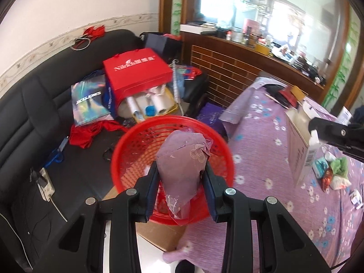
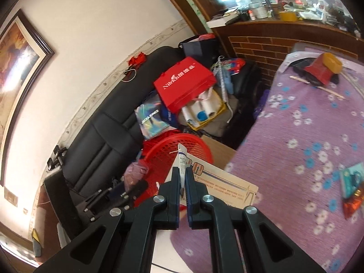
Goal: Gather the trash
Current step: 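Carry the pink bag and white flattened box over the red basket with both tools, then open both tools to drop the items into the red basket, then move both open tools back over the table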
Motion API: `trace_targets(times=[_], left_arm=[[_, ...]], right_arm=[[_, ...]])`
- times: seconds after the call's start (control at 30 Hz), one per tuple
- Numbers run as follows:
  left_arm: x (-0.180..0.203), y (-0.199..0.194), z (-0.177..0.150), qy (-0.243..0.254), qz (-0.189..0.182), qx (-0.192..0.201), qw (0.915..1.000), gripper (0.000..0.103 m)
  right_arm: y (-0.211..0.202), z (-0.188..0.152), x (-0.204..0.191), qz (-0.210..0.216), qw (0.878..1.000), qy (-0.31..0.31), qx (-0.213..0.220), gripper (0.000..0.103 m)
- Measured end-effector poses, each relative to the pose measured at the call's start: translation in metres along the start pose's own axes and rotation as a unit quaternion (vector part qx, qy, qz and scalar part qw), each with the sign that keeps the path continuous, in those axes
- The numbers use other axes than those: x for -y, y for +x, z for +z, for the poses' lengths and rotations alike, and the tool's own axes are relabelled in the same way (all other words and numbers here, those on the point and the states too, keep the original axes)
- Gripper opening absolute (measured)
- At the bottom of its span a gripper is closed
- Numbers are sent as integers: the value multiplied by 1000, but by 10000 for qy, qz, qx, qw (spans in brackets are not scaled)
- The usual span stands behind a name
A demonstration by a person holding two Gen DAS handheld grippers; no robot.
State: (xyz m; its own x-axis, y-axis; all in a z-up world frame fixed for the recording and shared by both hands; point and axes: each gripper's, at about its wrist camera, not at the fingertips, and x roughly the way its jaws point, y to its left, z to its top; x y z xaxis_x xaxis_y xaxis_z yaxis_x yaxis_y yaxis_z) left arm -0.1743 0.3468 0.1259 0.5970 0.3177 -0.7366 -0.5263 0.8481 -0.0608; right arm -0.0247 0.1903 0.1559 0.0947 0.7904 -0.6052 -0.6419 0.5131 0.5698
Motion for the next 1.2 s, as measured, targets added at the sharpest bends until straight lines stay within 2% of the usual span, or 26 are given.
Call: trace_targets(times=[0.2, 0.43, 0.47, 0.53, 0.57, 0.6, 0.67, 0.7, 0.83, 0.97, 1.2], left_arm=[[-30, 12, 8, -183, 44, -75, 9998, 35], [-40, 27, 16, -216, 37, -132, 9997, 35], [-41, 28, 17, -212, 29, -127, 9997, 38], [-41, 33, 18, -188, -19, -161, 9997, 48], [-41, 34, 19, -190, -30, -171, 9997, 60], [-41, 34, 19, -194, -20, -161, 9997, 64], [-41, 35, 20, -188, -36, -145, 9997, 65], [-41, 35, 20, -181, -45, -169, 9997, 65], [-40, 32, 19, -200, -17, -139, 9997, 65], [-31, 29, 16, -158, -139, -171, 9996, 65], [12, 30, 4, 234, -427, -314, 9983, 65]], right_arm=[[43, 19, -16, 424, 9989, 176, -98, 6], [86, 28, -14, 710, 9956, 591, -181, 6], [91, 29, -13, 698, 9954, 631, -193, 8], [96, 30, -9, 650, 9954, 681, -181, 9], [100, 30, -5, 664, 9947, 752, -218, 11], [102, 30, -1, 670, 9942, 806, -250, 15], [101, 30, 5, 659, 9935, 905, -220, 50], [101, 31, 6, 678, 9933, 909, -199, 55], [90, 33, 8, 629, 9942, 861, -150, 57], [69, 27, 14, 402, 9965, 728, -106, 57], [34, -3, 36, -127, 9972, 732, -93, 57]])
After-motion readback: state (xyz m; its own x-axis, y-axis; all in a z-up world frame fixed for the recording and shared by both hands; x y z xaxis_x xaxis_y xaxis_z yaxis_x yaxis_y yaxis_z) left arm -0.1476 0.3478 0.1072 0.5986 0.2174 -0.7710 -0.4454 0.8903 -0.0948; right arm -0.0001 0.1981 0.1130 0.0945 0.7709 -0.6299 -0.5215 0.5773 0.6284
